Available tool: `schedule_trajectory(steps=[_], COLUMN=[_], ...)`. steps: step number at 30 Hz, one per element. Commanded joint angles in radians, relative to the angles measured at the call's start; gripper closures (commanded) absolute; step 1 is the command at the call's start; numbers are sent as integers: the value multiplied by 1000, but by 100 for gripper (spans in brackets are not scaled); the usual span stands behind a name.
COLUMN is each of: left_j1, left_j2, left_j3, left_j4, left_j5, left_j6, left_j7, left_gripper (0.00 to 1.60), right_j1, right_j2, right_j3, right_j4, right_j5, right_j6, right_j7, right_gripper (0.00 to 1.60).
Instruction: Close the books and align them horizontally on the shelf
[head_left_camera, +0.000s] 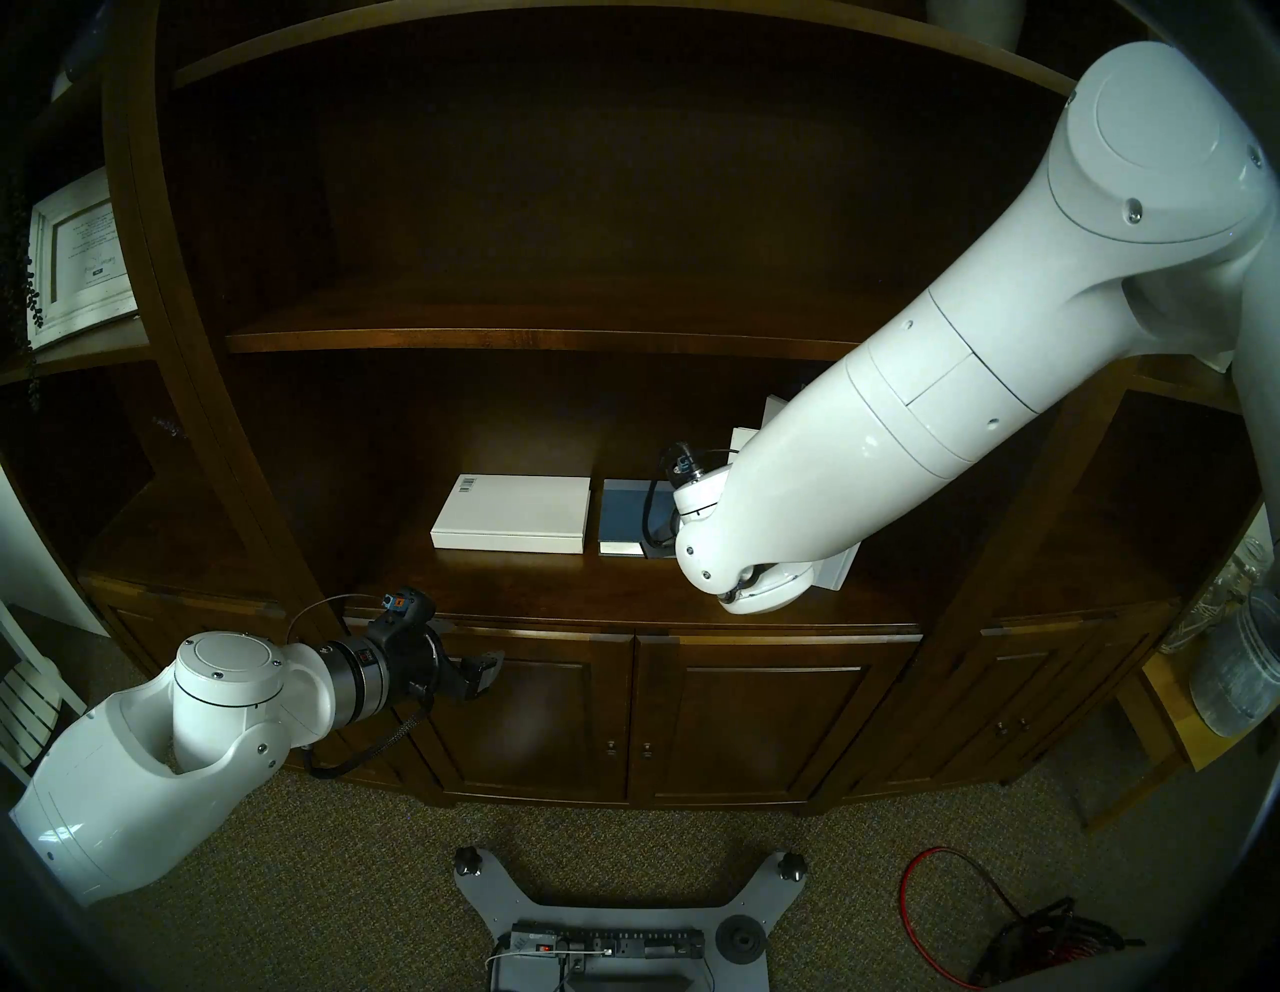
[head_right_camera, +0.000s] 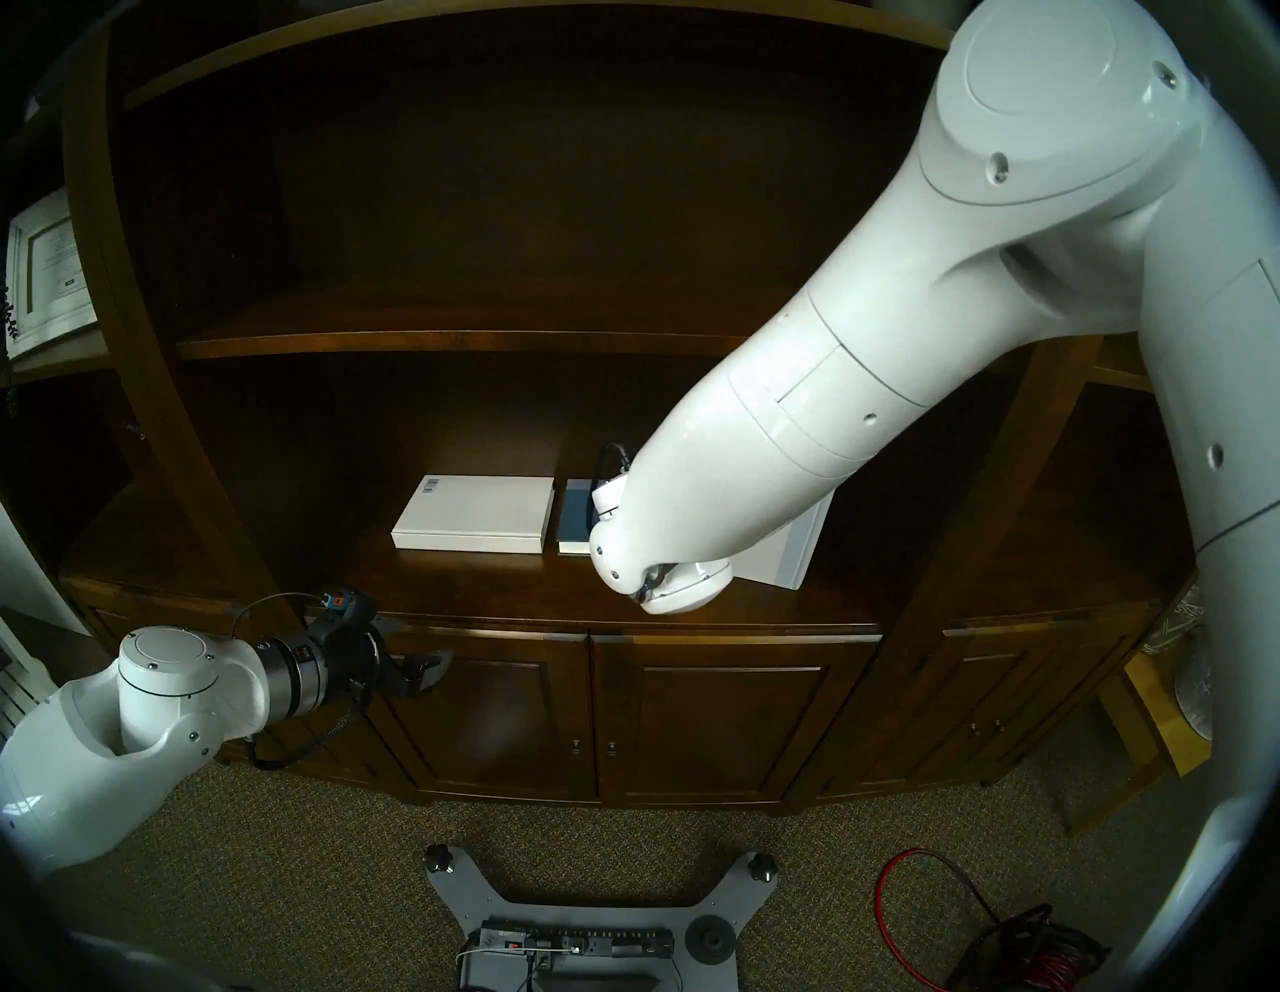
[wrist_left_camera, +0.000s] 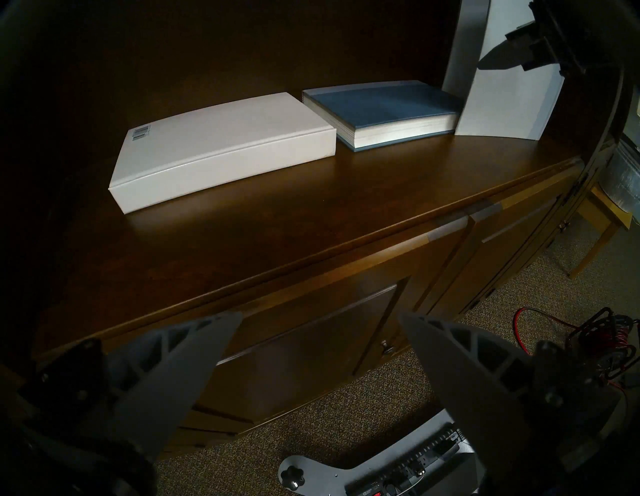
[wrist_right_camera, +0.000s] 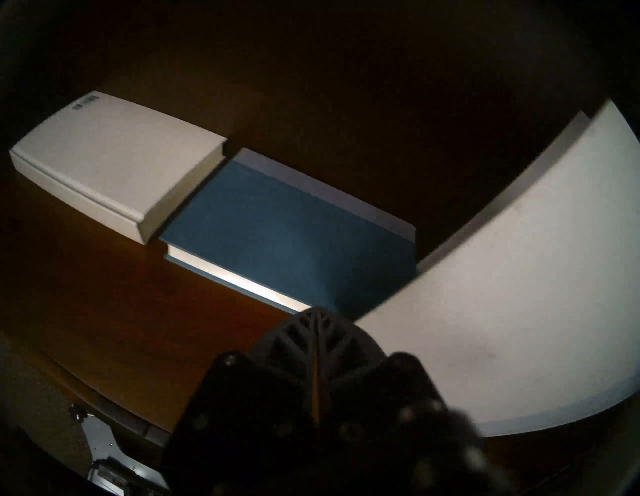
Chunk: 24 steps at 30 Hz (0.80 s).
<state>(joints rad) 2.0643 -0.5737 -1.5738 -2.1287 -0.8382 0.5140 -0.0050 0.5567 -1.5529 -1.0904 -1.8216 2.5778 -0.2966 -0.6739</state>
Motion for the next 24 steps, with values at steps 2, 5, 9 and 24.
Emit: schedule_trajectory(steps=[2,5,9,24], left_j1=[-15,-15,-15,-15], left_j2=[-1,-1,-1,-1], left_j3=[-14,-14,-14,-14], left_j4=[-16,-15,-15,-15], left_j5=[-1,-1,-1,-1], left_j6=[-9,-9,-9,-9], left_j7=[1,1,1,1], left_gripper=[0,0,0,0], right_j1=[-17,-36,-67,-65], right_j2=[-21,-27,-49,-29], right_j3=[-3,-20,-32,-137], right_j4=[106,150,232,261], right_j5=[-27,-33,-16,17], right_j6=[-3,2,39,100], right_j7=[21,31,32,-16], right_gripper=[160,160,160,160])
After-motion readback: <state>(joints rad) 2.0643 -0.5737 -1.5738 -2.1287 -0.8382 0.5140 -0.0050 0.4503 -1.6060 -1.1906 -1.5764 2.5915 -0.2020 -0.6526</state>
